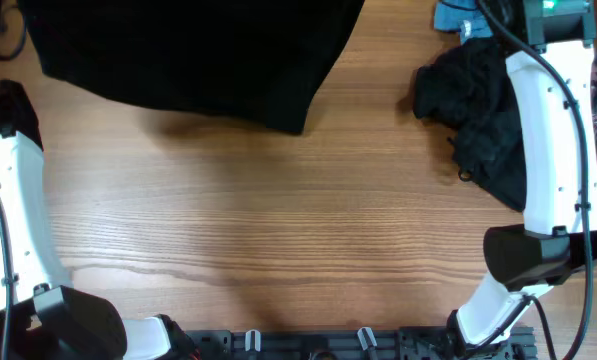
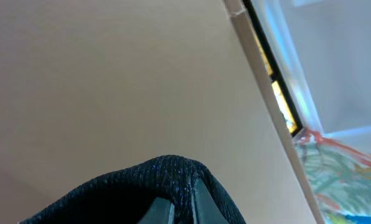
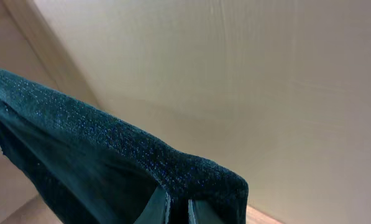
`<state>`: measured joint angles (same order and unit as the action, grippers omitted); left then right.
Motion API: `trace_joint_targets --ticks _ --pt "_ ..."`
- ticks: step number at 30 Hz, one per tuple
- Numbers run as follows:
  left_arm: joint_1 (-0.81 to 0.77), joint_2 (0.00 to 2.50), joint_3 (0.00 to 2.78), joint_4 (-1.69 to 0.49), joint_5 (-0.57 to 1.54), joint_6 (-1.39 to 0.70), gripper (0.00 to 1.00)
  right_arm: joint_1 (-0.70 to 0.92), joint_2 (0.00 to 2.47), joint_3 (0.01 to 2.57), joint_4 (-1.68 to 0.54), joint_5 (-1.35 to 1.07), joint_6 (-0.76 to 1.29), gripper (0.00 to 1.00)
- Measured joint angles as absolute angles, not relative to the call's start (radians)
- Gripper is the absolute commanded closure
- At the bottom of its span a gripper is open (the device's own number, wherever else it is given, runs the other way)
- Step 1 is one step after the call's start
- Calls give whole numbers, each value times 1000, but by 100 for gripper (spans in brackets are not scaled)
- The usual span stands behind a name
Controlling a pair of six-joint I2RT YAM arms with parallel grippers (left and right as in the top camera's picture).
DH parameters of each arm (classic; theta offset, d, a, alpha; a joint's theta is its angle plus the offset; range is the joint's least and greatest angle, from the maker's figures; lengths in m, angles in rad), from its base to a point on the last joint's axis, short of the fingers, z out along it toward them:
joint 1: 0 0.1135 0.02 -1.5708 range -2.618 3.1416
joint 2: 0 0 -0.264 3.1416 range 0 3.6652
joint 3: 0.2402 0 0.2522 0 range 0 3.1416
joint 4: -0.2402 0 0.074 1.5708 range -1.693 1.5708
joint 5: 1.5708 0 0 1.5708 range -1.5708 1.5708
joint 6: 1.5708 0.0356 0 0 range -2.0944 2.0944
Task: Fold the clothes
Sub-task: 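Hold the garment with both grippers and lay it flat on the table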
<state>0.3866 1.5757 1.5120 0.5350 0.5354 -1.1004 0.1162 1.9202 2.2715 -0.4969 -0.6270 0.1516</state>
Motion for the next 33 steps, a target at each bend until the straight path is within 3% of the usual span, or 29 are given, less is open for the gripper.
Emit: trace_joint_targets --ticks 9,26,33 --pt "360 1586 1531 299 537 -1005 96 88 1920 2274 -494 -643 102 96" --pt "193 1749 1532 463 263 -943 96 84 1921 2274 -341 -463 -182 96" --pt "195 1749 1532 455 301 -940 96 81 1931 2274 -350 -455 -189 96"
